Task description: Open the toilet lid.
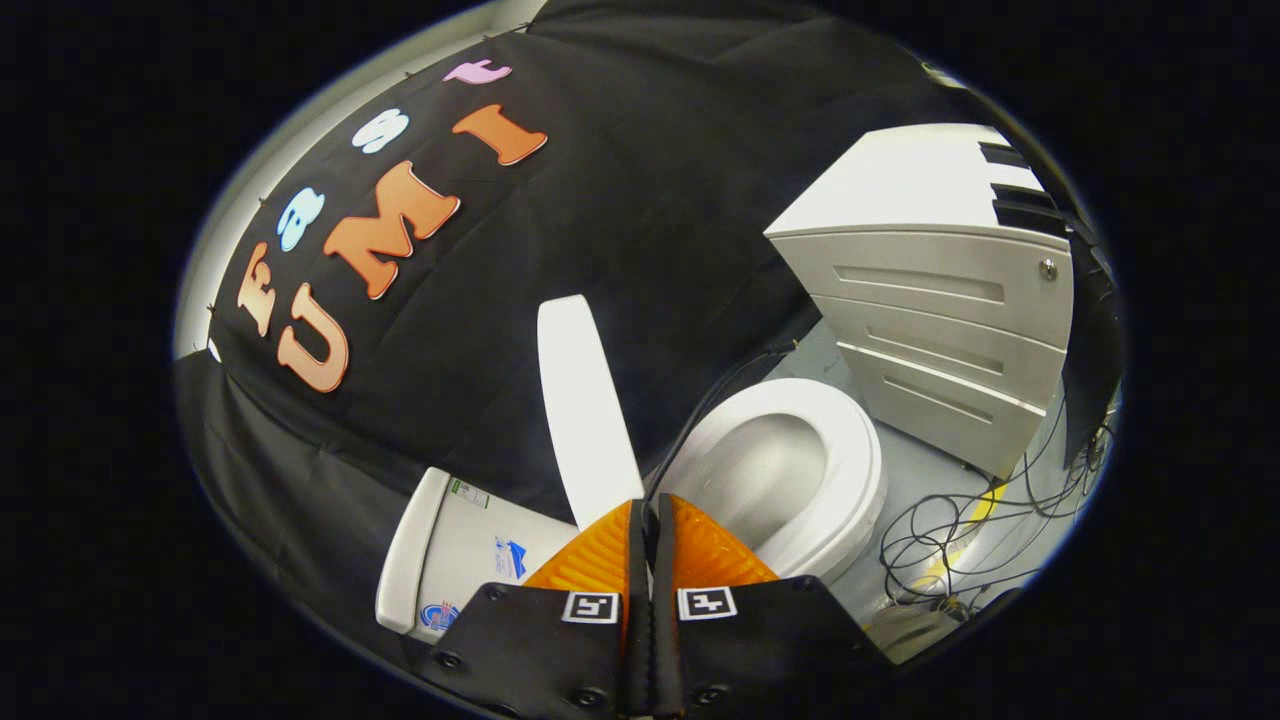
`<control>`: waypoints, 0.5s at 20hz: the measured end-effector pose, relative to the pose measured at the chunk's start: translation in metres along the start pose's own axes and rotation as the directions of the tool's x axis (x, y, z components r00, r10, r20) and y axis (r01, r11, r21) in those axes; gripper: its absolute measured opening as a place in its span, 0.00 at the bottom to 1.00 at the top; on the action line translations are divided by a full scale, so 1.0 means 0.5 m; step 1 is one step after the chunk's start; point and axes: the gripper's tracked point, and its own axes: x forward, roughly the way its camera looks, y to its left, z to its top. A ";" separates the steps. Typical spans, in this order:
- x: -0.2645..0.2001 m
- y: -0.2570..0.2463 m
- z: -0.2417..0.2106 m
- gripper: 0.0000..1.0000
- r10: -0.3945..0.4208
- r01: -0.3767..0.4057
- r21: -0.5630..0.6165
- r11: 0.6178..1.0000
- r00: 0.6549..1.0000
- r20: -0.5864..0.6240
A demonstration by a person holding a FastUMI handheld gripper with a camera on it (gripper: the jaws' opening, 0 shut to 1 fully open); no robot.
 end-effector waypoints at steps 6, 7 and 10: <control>-0.024 0.080 -0.017 0.08 0.025 -0.024 -0.075 0.997 1.000 0.010; -0.027 0.092 -0.021 0.08 0.029 -0.028 -0.088 0.996 1.000 0.009; -0.036 0.134 -0.034 0.08 0.039 -0.038 -0.133 0.990 0.999 0.006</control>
